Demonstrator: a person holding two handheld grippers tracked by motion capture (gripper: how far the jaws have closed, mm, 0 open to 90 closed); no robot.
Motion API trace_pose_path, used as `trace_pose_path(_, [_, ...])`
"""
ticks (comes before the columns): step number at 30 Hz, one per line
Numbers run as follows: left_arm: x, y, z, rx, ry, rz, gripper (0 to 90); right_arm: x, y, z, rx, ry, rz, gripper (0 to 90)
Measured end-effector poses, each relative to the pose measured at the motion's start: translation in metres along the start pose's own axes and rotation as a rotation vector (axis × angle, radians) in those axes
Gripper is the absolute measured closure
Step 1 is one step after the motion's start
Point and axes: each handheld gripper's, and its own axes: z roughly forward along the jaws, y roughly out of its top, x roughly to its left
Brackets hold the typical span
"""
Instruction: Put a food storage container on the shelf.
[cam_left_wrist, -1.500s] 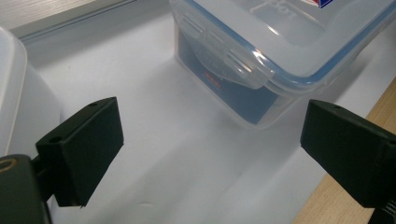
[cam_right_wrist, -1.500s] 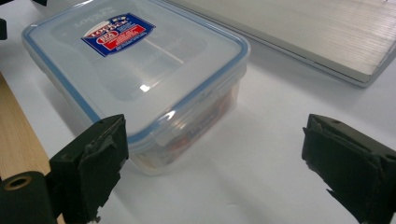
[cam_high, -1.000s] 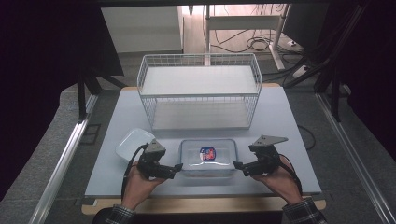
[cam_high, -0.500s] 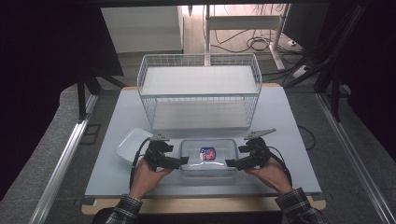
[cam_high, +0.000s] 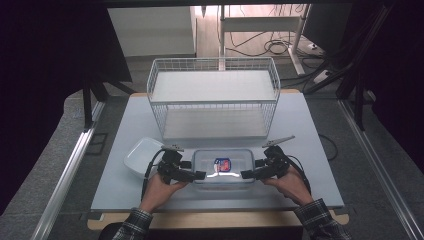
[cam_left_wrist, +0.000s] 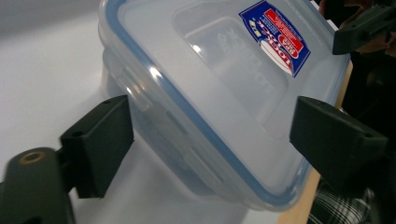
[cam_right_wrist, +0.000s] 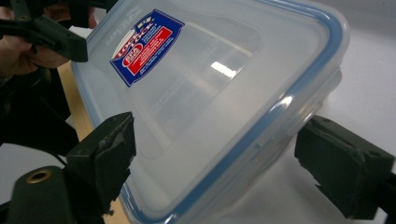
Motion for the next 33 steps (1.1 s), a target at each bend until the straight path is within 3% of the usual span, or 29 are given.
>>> trace_pose_path(1, [0.001,-0.003,-0.002,-0.008,-0.017,-0.008,20.0,0.001,-0.001,-0.002,0.009,0.001,-0.003,15.8])
trace_pose_path(7, [0.0,-0.004,-0.004,-0.017,-0.017,-0.011,21.3,0.005,-0.004,-0.007,0.015,-0.002,0.002,19.7])
trace_pose_path(10, [0.002,-0.004,-0.004,-0.034,-0.015,-0.039,19.1,0.007,-0.007,-0.013,-0.033,0.032,0.016,28.3])
trace_pose_path(11, [0.004,-0.003,-0.003,-0.021,-0.042,-0.064,20.5,0.008,-0.007,-0.015,-0.043,0.035,0.008,32.6])
trace_pose_path(13, [0.005,-0.003,-0.001,-0.001,-0.052,-0.079,12.6,0.01,-0.007,-0.015,-0.044,0.032,-0.003,35.0])
trace_pose_path(14, [0.006,-0.004,0.0,0.005,-0.057,-0.088,13.2,0.016,-0.006,-0.013,-0.023,-0.007,-0.039,34.3])
trace_pose_path(16, [0.004,-0.006,-0.004,-0.007,-0.057,-0.086,19.1,0.017,-0.006,-0.013,-0.021,-0.012,-0.037,34.0])
trace_pose_path(17, [0.003,-0.006,-0.007,-0.014,-0.049,-0.071,19.1,0.017,-0.006,-0.013,-0.019,-0.018,-0.033,34.2])
trace_pose_path(18, [0.002,-0.007,-0.011,-0.024,-0.041,-0.045,24.7,0.016,-0.007,-0.013,-0.023,-0.011,-0.019,35.1])
trace_pose_path(20, [0.003,-0.012,-0.016,-0.04,-0.059,-0.051,31.3,0.014,-0.008,-0.015,-0.042,0.002,-0.001,39.4])
trace_pose_path(23, [0.005,-0.017,-0.022,-0.068,-0.092,-0.077,39.1,0.018,-0.01,-0.018,-0.051,-0.003,-0.015,42.6])
trace_pose_path(30, [0.0,-0.024,-0.026,-0.093,-0.082,-0.075,44.6,0.02,-0.018,-0.019,-0.062,0.025,0.044,45.5])
trace_pose_path(33, [-0.002,-0.025,-0.026,-0.115,-0.081,-0.089,45.9,0.022,-0.019,-0.02,-0.067,0.015,0.069,47.7])
